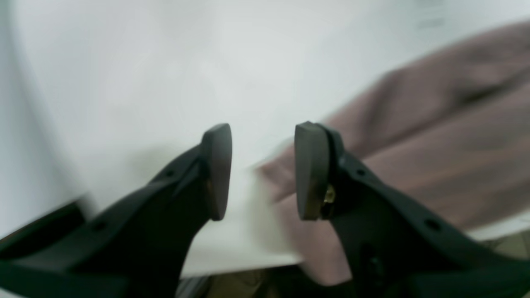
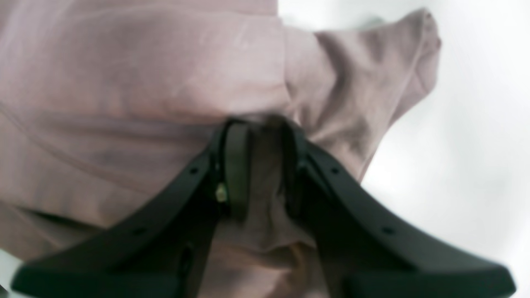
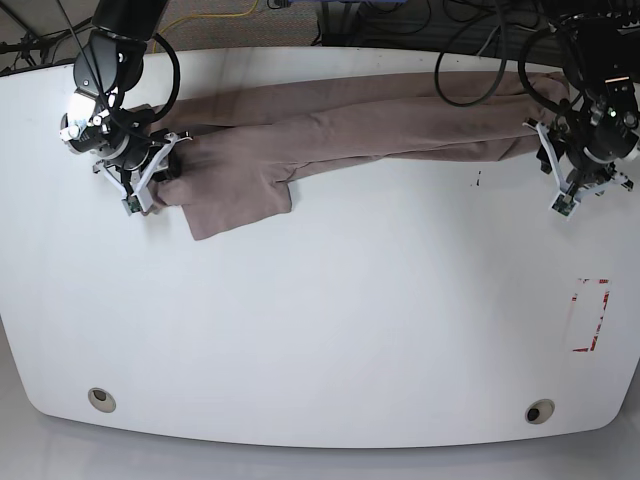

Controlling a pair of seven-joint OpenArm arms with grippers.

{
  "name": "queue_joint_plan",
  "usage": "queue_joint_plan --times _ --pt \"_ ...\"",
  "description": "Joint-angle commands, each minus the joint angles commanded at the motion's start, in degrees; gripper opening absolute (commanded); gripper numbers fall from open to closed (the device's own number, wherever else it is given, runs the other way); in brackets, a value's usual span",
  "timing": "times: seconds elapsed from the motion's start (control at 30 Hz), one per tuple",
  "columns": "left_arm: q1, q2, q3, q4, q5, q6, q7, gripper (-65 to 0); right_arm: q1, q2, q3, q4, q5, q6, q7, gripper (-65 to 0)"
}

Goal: Fold the T-shirt properly
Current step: 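Lower the folded shirt with both grippers and smooth it flat, then drag the folded shirt's end with the left gripper to straighten it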

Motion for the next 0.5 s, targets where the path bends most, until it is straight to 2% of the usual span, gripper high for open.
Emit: queue_joint_plan --times 0.27,0.5 --pt "7.21 -0.79 0.0 0.09 -8.44 0.0 -3.25 -40.8 0.79 -0.18 0.0 -1.41 0.0 0.0 0.0 -51.2" --pt "8.44 -1.49 0.09 -0.44 -8.18 0.0 -3.52 -40.8 1.05 -0.35 0.0 -1.85 0.0 0.0 0.0 -51.2"
